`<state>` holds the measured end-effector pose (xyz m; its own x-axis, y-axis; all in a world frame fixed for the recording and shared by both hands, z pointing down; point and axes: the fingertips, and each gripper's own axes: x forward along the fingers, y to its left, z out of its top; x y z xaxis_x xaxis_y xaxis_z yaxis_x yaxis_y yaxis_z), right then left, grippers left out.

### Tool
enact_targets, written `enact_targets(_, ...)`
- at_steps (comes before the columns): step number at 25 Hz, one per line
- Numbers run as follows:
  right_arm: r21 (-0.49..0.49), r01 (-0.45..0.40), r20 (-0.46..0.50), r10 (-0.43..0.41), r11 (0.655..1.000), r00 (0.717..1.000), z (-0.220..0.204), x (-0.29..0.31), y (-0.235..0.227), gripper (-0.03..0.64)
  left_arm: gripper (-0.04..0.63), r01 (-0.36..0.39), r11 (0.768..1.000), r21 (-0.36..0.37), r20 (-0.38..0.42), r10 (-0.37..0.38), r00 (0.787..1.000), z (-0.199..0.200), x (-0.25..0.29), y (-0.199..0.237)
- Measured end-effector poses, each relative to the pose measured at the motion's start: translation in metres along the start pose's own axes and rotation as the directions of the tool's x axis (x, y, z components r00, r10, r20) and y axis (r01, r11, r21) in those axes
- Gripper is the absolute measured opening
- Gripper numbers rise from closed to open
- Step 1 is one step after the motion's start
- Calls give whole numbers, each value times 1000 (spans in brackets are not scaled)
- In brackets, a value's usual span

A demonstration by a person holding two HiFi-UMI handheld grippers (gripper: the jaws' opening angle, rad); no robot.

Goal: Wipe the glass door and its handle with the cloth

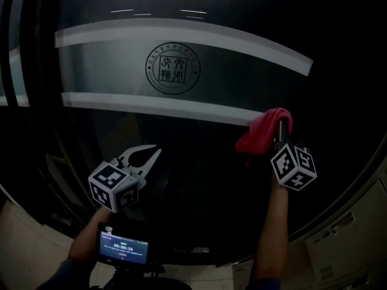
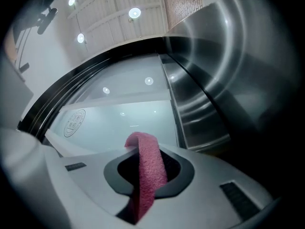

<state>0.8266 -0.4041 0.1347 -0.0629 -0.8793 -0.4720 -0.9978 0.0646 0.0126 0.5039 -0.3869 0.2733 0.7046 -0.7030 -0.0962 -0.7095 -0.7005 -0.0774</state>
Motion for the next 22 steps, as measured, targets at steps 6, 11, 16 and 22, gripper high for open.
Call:
enact_targets(6,-9,-98,47,98,995,994,3,-6,79,29,12,-48,999,-9,-19,48,999,-9,-33,26)
enact_targets(11,36,-304,98,299,952,949,-5,-12,216,29,14,-101,995,-8,-34,101,994,-19,-75,58)
enact_targets(16,76,-521,67,517,850,854,-50,-8,377,29,12,-162,986,38,-65,164,984,-30,-128,92)
enact_targets(22,106,-665,29,667,739,745,-92,-5,525,29,12,-267,962,57,-57,270,961,-35,-188,141)
